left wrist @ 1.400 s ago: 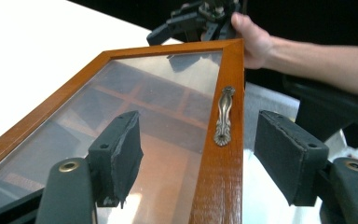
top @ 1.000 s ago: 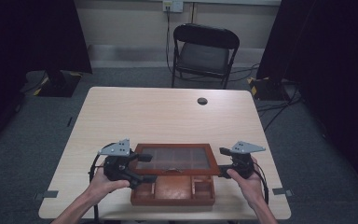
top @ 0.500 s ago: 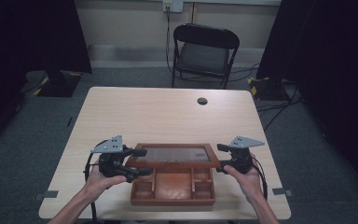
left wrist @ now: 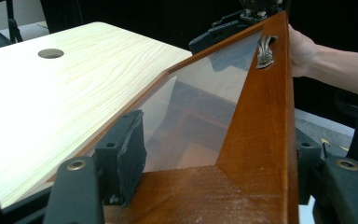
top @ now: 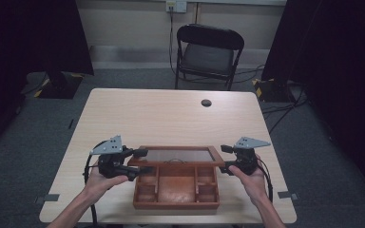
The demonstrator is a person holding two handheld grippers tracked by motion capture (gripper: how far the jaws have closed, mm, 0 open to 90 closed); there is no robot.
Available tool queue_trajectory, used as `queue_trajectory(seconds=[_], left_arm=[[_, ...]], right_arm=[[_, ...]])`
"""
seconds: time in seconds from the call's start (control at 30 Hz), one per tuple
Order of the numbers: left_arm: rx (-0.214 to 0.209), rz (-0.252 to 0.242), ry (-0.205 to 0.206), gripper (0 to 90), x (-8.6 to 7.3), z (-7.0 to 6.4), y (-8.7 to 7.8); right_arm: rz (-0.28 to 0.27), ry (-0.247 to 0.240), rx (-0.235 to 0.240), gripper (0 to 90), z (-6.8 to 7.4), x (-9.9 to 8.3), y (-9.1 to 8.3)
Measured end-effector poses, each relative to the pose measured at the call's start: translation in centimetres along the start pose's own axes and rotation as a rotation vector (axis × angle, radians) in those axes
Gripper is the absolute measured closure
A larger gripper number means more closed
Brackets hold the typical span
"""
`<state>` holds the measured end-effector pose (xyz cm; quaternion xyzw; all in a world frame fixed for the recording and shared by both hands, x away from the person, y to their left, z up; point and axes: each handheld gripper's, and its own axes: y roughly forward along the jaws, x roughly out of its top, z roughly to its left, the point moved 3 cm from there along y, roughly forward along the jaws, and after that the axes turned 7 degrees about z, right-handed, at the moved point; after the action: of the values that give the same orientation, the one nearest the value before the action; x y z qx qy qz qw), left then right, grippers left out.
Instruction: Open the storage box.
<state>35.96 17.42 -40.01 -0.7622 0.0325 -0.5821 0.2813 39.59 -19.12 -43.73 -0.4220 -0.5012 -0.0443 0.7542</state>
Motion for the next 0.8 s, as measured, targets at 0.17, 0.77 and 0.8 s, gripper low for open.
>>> queue_trajectory(seconds=[0.17,0.77,0.8], left_arm=[[0.008,-0.002,0.000,38.2,0.4,0.4,-0.1],[0.019,-0.040,-0.055,39.5,0.5,2.3,-0.3],[0.027,-0.045,-0.057,38.4,0.4,2.4,-0.5]], right_arm=[[-0.007,0.001,0.002,28.1,-0.1,0.1,0.0],[-0.032,-0.038,0.050,38.3,0.6,1.8,0.9],[-0.031,-0.035,0.053,38.3,0.5,1.8,0.9]])
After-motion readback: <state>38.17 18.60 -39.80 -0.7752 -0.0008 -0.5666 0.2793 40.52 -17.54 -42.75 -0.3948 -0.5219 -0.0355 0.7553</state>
